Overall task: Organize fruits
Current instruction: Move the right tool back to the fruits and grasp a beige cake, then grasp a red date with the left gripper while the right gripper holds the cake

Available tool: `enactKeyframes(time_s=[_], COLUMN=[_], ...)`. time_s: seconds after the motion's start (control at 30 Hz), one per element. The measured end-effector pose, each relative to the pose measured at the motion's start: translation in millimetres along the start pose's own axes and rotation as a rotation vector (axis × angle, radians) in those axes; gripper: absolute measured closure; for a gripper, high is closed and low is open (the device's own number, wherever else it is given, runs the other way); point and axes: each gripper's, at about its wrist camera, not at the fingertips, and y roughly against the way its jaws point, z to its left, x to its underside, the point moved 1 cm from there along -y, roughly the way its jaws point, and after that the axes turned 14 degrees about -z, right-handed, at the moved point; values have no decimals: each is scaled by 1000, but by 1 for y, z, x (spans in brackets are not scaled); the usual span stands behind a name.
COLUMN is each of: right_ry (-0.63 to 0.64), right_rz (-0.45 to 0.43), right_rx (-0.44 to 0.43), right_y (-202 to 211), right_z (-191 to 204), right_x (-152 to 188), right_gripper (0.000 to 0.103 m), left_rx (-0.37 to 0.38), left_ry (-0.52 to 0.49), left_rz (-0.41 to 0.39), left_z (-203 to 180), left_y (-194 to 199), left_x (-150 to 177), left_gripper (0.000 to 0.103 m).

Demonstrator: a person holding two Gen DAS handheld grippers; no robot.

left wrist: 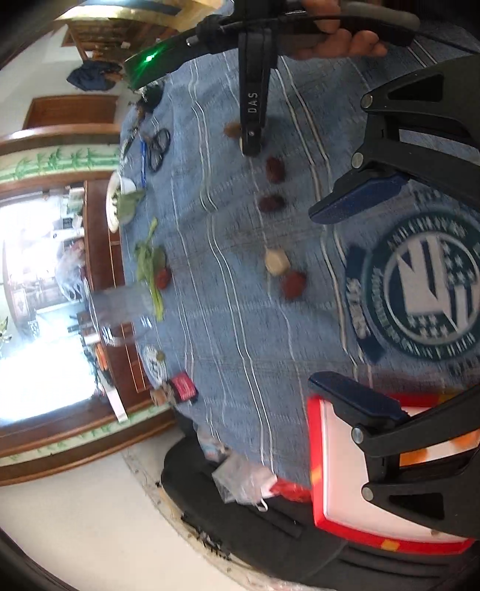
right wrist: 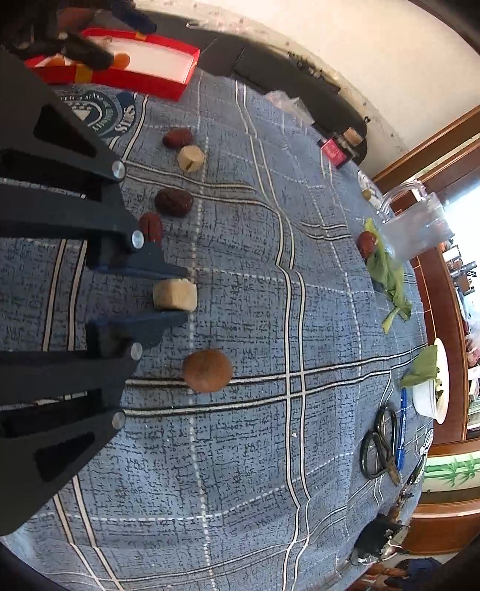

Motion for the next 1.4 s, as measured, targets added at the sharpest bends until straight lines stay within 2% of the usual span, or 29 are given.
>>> enactKeyframes(time_s=[0.03,0.2,0.27,0.3,0.37,0.53,0.6,0.67,0.9,1.13,1.27,1.4], right_ry=[-18,-115,-142,-147,-164,-201,-206,-206,-209,-212,-213,-206], right_rz=[-7,-32,-62,-76,-102,-112,-109,-111,-111,-120,-132,-150], right_rx=[-16,-94,-108,-110,-118,-120,-119,-117,-113,-115,-120,-129], right_y=[3,14,23,28,36,39,38,38,37,38,40,44], right_z=[-5,-23,-29,-31,-36,-44,-45,-45,-47,-48,-47,-43], right_x=[0,-10,-16,-18,-23,-27,-28,-28,-28,-28,-29,-30], right_gripper=[87,87,87,87,87,87,87,87,87,87,87,87], left_rx=[11,125,188,243,291,336,349,365,383,359,347,293], left_ry=[-2,-17,-25,-22,-36,-82,-100,-104,-116,-91,-51,-3], left_rz=[2,25,32,39,44,45,62,86,80,77,44,-9], left_z=[-4,-34,-47,-54,-65,-82,-86,-87,-90,-86,-78,-57], left_y=[-4,-29,-40,-46,-54,-69,-77,-84,-86,-78,-60,-28], left_x=[-2,-7,-9,-10,-11,-12,-10,-6,-2,-1,-5,-12], left_gripper=[23,49,50,50,50,51,66,72,75,76,76,76])
